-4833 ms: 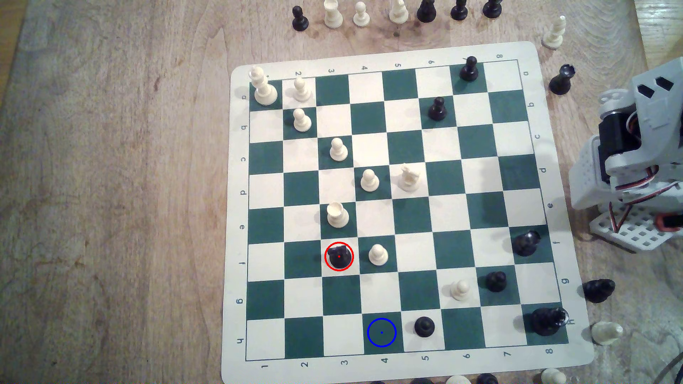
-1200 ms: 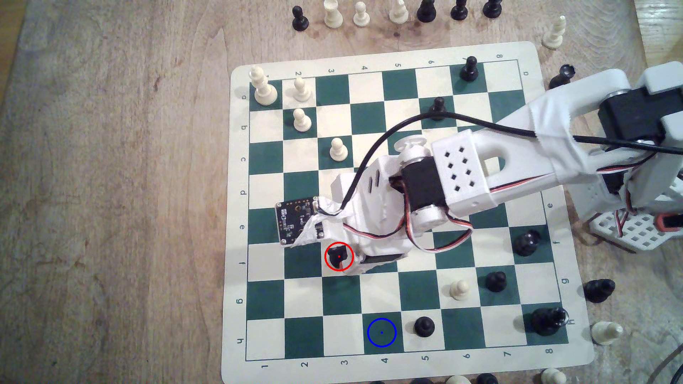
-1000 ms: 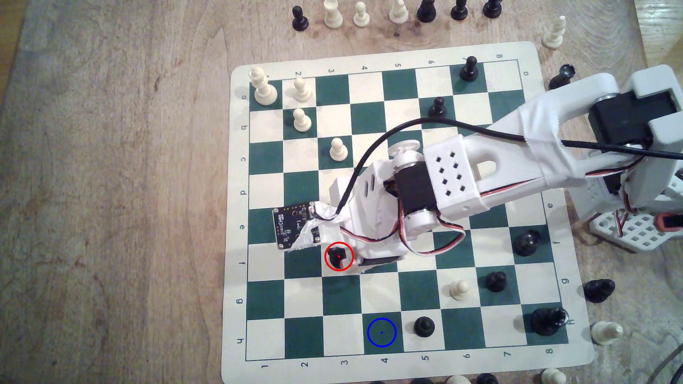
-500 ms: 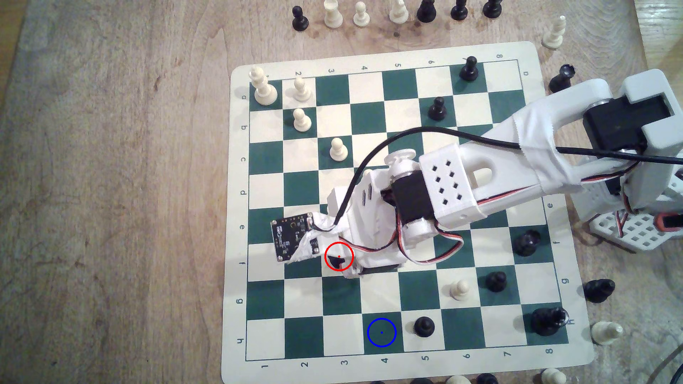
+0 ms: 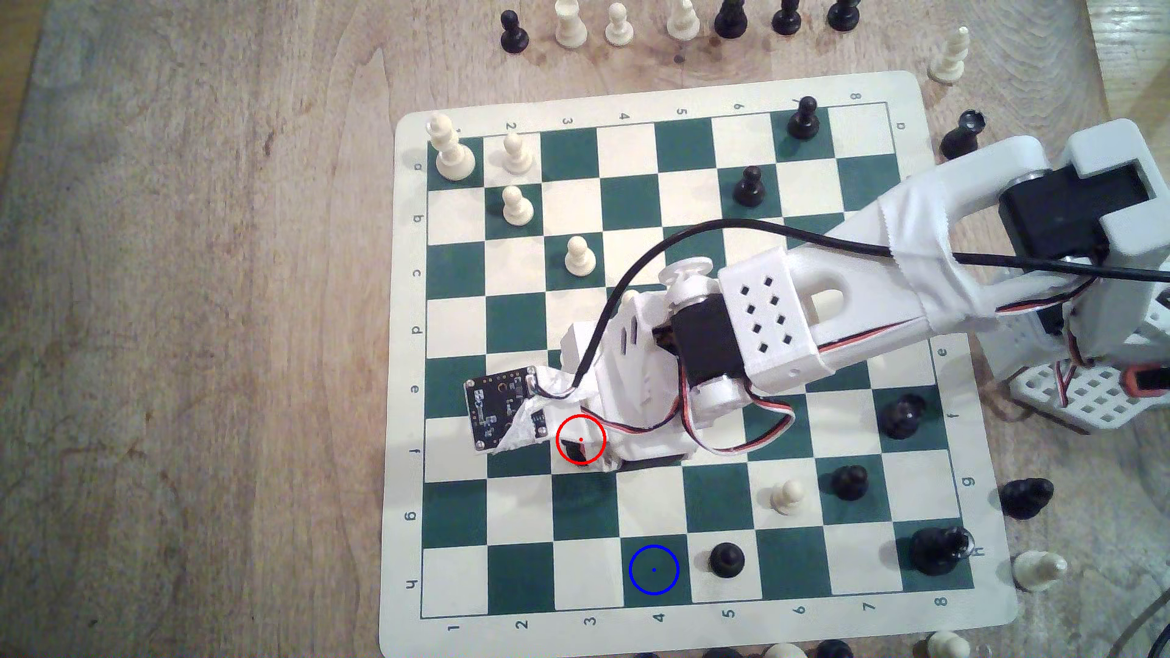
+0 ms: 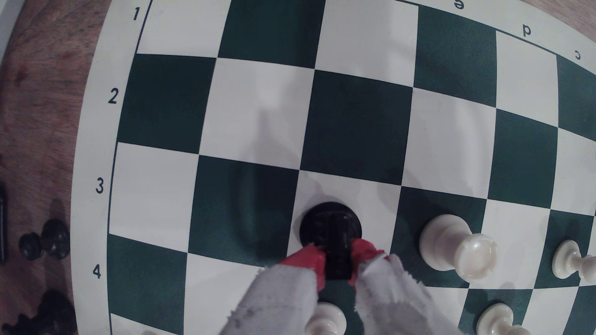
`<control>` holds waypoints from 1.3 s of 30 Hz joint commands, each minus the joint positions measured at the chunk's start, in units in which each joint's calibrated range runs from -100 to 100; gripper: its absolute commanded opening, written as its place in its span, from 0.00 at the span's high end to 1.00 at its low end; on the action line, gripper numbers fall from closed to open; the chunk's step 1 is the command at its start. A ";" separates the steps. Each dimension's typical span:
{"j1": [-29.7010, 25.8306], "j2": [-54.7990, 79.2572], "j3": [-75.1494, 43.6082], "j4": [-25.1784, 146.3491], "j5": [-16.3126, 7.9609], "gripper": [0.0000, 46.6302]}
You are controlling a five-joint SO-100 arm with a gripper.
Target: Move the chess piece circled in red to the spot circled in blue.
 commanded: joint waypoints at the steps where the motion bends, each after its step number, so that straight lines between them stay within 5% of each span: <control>1: 0.22 -0.70 -5.62 -0.13 0.15 0.99; 19: 0.06 -18.18 0.36 3.47 -1.56 0.99; 28: -10.42 -24.04 8.70 -1.85 -3.32 0.99; 39: -14.02 -17.93 10.97 -2.18 -2.88 0.99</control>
